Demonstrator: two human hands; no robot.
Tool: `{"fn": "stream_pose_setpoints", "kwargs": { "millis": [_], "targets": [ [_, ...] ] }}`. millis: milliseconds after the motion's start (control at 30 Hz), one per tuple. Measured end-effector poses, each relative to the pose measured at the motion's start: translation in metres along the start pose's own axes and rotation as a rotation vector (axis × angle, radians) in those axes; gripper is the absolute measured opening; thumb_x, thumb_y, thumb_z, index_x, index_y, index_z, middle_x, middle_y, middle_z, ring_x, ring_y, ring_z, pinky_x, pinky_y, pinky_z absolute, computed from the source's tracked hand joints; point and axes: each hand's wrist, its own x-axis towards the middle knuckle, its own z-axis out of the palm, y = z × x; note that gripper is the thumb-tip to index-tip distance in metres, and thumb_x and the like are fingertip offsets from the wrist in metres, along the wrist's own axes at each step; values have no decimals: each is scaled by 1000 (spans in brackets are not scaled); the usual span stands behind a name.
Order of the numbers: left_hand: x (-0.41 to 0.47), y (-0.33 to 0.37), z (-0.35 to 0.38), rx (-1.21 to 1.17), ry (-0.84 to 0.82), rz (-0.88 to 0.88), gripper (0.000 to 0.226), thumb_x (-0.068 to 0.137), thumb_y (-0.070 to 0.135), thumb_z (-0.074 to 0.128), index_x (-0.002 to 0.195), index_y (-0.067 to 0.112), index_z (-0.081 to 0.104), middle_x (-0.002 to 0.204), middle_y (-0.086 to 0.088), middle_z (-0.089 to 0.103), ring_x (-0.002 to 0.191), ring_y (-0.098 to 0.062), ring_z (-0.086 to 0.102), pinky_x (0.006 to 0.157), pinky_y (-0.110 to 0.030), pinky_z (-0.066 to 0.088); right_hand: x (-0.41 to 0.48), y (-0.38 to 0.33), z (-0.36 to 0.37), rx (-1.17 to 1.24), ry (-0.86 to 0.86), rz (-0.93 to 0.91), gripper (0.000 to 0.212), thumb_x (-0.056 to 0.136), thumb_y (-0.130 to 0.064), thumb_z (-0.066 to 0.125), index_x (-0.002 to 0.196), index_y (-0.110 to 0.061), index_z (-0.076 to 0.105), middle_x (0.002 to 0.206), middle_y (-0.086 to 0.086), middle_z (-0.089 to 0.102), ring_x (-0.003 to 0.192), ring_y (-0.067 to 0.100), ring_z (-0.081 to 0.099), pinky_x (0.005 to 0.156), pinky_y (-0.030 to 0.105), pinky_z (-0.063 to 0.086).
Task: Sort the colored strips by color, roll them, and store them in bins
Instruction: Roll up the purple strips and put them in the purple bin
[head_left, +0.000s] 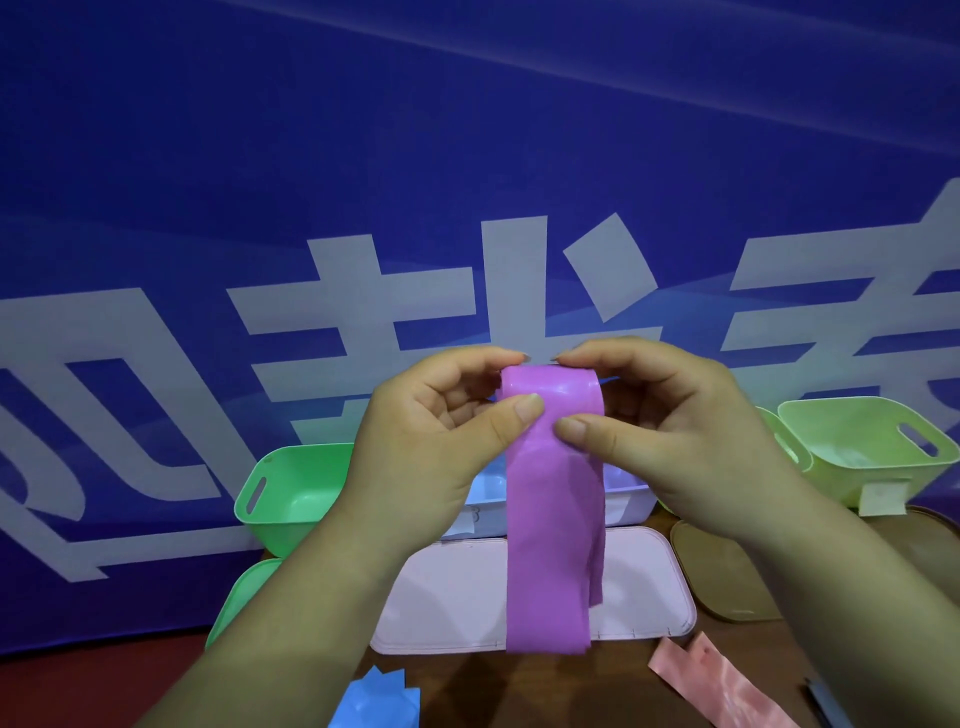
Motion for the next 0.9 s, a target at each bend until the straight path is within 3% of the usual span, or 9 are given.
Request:
{"fn": "stream_pose_setpoints", "kwargs": {
  "millis": [167,267,433,567,700,800,900],
  "targets": [
    [0,0,-3,28,-69,-11,41,68,24,74,108,21,68,104,1,74,93,-19,71,76,-22,58,1,4,-1,-19,16,3,36,75,-13,82,107,-29,72,103,2,71,87,41,65,76,53,59],
    [-1,0,-7,102,-138,-9,49,70,24,75,118,28,64,112,10,70,100,-14,69,83,-27,59,2,3,-1,-17,44,14,35,73,-20,81,105,-30,72,101,1,72,88,42,64,76,53,59],
    [-2,-5,-9,154,-144,41,47,78,16,81,121,28,64,119,6,67,107,-22,67,87,-39,60,3,2,0,4,38,64,36,70,-22,80,105,-27,72,99,-1,74,88,38,67,79,45,60],
    [-1,-8,-10,190,-132,81,42,78,15,76,117,27,65,114,5,69,105,-23,67,86,-37,60,3,0,2,43,36,107,32,76,-9,78,105,-21,72,96,-5,76,85,17,73,73,23,58],
    [0,-10,-10,185,-110,111,39,77,12,76,113,26,67,109,3,71,102,-26,67,86,-39,59,1,-2,3,49,29,132,28,78,-11,76,104,-21,73,93,-4,77,84,10,73,70,17,55],
    [0,-10,-10,180,-86,113,38,76,13,76,111,26,68,106,4,72,101,-25,68,85,-38,60,1,-3,3,46,11,134,29,78,-16,75,106,-20,72,95,-4,76,85,13,73,72,20,56],
    [-1,-10,-9,148,-62,100,36,75,14,77,108,27,69,103,3,73,97,-23,70,84,-37,60,2,1,2,4,-8,127,35,74,-29,75,109,-27,71,102,-4,74,91,32,69,78,36,61]
  ]
}}
